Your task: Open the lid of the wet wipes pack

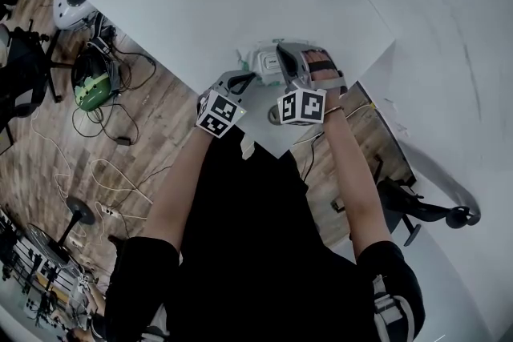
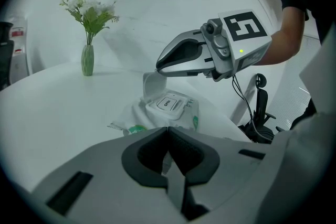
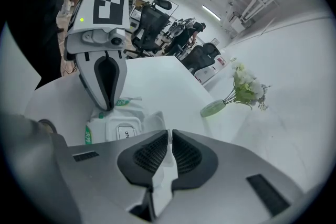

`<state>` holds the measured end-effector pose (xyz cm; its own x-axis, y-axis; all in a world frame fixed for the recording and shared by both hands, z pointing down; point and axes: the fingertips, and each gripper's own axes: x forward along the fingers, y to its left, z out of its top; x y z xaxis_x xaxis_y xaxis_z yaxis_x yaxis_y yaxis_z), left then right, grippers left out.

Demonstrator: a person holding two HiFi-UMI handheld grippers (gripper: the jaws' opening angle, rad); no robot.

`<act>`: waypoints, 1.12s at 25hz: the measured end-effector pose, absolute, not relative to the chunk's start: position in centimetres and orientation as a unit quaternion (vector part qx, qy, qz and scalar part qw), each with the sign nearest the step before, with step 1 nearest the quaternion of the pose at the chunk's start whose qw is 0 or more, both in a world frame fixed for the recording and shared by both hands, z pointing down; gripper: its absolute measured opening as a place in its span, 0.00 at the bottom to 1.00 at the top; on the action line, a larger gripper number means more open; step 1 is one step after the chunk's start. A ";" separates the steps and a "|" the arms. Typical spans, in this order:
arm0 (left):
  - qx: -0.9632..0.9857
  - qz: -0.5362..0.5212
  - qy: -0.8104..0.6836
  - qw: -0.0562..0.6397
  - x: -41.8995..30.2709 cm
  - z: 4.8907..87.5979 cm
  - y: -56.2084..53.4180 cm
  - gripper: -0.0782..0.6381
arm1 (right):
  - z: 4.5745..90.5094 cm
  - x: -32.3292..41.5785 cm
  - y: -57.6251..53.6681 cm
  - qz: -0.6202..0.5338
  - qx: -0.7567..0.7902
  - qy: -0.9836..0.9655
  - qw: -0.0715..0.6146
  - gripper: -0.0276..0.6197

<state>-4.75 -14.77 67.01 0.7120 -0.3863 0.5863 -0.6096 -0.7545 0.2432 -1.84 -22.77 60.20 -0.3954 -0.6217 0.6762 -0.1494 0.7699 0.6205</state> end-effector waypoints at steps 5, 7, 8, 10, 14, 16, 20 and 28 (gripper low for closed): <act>0.903 0.256 -0.273 0.214 -4.9 67.0 -14.7 0.14 | 60.5 -2.3 -24.0 -0.239 0.243 -0.798 0.497 0.11; 0.903 0.254 -0.272 0.214 -4.9 67.0 -14.8 0.14 | 60.7 -2.4 -24.5 -0.239 0.244 -0.797 0.498 0.11; 0.903 0.253 -0.272 0.215 -4.9 67.0 -14.8 0.14 | 60.9 -2.4 -24.8 -0.239 0.245 -0.797 0.499 0.11; 0.904 0.252 -0.270 0.216 -5.0 67.0 -14.8 0.14 | 61.3 -2.6 -25.3 -0.238 0.245 -0.796 0.500 0.11; 0.906 0.251 -0.264 0.215 -5.1 67.0 -15.0 0.14 | 62.4 -2.8 -26.5 -0.229 0.253 -0.795 0.501 0.09; 0.907 0.250 -0.262 0.215 -5.1 67.0 -15.1 0.14 | 62.8 -2.9 -26.9 -0.225 0.255 -0.794 0.504 0.09; 0.907 0.248 -0.261 0.219 -5.2 67.0 -15.1 0.14 | 63.6 -3.0 -27.2 -0.217 0.257 -0.794 0.506 0.07; 0.904 0.246 -0.262 0.230 -5.2 67.2 -15.1 0.14 | 64.8 -2.5 -27.3 -0.191 0.263 -0.798 0.507 0.07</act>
